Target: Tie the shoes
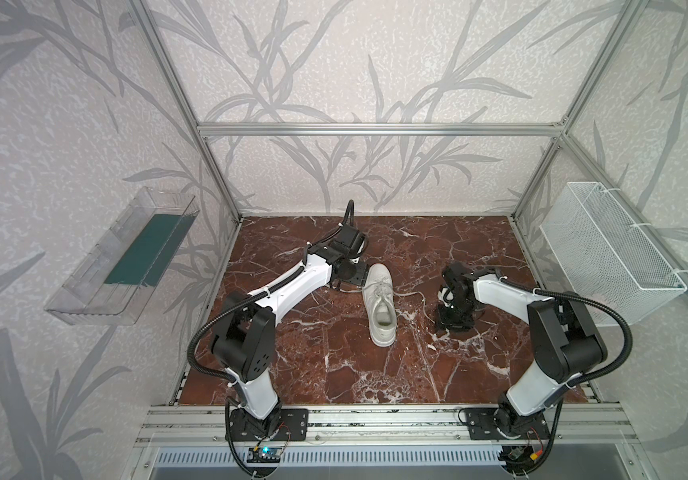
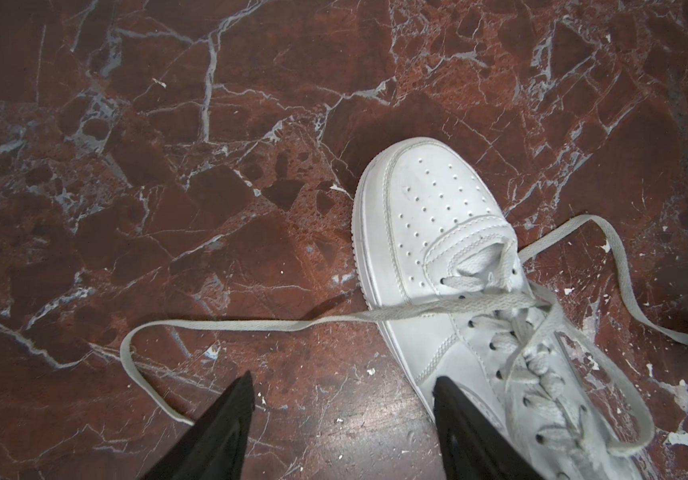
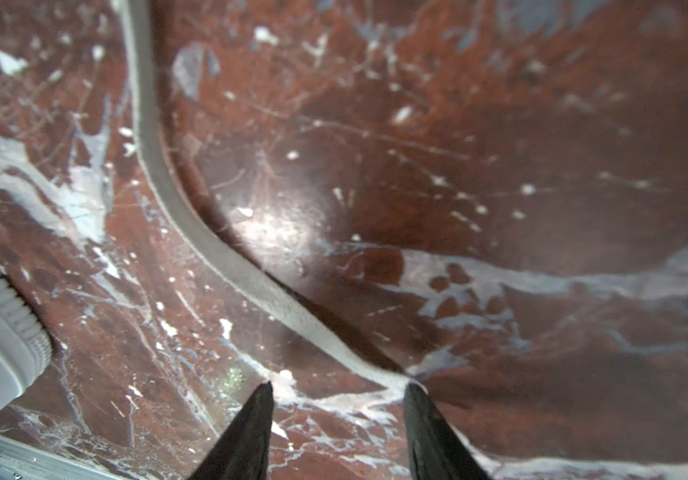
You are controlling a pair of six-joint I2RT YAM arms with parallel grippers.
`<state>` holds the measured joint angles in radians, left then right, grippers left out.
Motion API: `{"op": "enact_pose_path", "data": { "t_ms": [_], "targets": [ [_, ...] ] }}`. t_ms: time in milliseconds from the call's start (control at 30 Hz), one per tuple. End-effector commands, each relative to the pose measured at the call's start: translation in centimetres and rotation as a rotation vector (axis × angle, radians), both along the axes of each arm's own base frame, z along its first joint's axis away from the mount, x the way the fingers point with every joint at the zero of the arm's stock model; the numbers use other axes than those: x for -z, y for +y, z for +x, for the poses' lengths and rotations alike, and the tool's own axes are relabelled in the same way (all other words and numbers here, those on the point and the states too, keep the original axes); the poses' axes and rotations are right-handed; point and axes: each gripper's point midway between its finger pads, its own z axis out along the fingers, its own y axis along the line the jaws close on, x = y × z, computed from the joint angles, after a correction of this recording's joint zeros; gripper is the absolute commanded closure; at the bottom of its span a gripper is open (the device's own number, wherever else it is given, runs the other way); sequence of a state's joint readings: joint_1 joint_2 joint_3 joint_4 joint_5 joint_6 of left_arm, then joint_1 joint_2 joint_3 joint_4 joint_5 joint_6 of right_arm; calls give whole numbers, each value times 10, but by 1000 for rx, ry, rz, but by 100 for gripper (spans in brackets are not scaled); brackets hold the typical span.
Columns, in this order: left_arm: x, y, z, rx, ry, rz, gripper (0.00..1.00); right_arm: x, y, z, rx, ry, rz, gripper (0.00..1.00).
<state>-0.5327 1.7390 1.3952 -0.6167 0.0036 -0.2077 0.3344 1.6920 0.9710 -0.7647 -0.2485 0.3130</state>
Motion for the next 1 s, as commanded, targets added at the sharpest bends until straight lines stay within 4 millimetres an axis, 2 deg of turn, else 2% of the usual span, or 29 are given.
{"op": "enact_pose_path", "data": {
  "t_ms": [0,100,233,433,533,600,733,967],
  "targets": [
    [-12,9,-4,-43,-23,-13,29,0,12,-11,-1,19,26,49],
    [-9,7,-3,-42,-19,-35,29,-11,11,-8,-18,-17,3,49],
    [-13,0,1,-4,-23,-38,29,-22,-9,-5,-60,-56,-110,47],
    [-17,-8,2,19,8,-56,30,-21,-20,-2,-136,-89,-171,47],
    [-22,-19,12,44,-30,-102,30,-16,-16,1,-183,-76,-158,47],
    [-32,-23,16,40,-31,-111,30,-14,-13,0,-212,-60,-144,47],
    [-39,-27,20,39,-28,-129,31,-11,-8,0,-242,-75,-108,47],
    [-29,-28,11,47,17,-134,31,-7,-3,-7,-244,-65,-70,47]
  ]
}}
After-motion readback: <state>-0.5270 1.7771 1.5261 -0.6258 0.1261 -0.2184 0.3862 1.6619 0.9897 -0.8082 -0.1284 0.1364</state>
